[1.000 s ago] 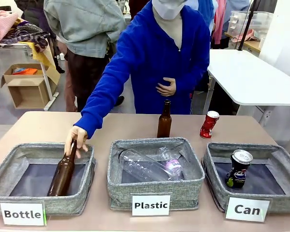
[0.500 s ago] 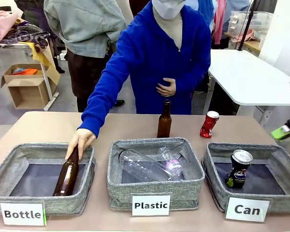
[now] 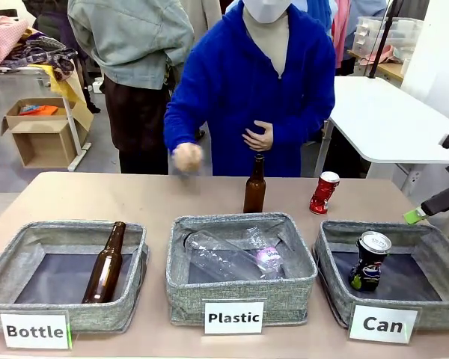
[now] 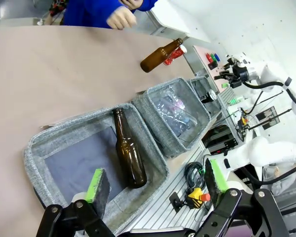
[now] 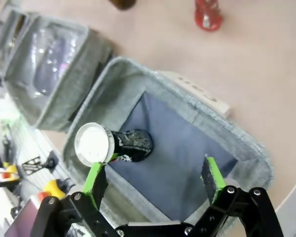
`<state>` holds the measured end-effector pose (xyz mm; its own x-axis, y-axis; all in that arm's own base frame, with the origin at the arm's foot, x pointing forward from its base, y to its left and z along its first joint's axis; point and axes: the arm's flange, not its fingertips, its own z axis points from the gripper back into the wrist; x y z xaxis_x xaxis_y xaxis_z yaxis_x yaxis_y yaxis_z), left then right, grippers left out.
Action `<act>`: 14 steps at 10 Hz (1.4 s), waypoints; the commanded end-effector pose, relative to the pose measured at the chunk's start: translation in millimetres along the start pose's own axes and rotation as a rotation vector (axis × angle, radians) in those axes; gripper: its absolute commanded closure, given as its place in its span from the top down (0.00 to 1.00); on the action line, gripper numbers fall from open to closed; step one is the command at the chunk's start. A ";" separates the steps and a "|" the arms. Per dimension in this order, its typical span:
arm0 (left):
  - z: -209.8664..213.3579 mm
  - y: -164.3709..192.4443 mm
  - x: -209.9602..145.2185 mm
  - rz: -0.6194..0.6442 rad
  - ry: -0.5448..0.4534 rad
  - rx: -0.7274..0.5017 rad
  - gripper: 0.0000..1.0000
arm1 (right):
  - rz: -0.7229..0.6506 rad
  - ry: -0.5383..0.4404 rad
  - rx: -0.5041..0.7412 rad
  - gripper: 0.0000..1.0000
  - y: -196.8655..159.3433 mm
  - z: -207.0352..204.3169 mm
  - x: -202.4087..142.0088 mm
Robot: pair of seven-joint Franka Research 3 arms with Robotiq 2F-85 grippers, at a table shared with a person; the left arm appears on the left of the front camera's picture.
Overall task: Sort the can waste into the basket.
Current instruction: Pick up the can waste from the table and place it in the right Fabric basket.
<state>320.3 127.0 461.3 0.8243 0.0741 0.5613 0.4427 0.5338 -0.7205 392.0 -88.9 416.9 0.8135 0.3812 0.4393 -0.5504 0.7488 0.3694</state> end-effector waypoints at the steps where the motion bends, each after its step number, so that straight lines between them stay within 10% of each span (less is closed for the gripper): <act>1: 1.6 0.6 -3.4 -0.016 0.003 0.001 1.00 | -0.016 -0.005 -0.004 1.00 -4.4 -2.1 -1.8; 6: 1.6 0.6 -3.4 -0.016 0.003 0.001 1.00 | 0.966 -0.028 0.448 1.00 -86.9 -25.6 49.2; 9: 1.6 0.6 -3.4 -0.016 0.003 0.001 1.00 | 1.012 -0.184 0.442 1.00 -124.5 -67.7 74.3; 13: 1.6 0.6 -3.4 -0.016 0.003 0.001 1.00 | 0.599 -0.472 0.308 1.00 -142.3 -90.9 101.1; 14: 1.6 0.6 -3.4 -0.016 0.003 0.001 1.00 | 0.880 -0.316 0.384 1.00 -144.6 -96.7 86.9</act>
<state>320.1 127.2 461.0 0.8245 0.0747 0.5609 0.4420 0.5338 -0.7208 566.7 -114.3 323.0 0.1391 0.4445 0.8849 -0.9872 0.1329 0.0884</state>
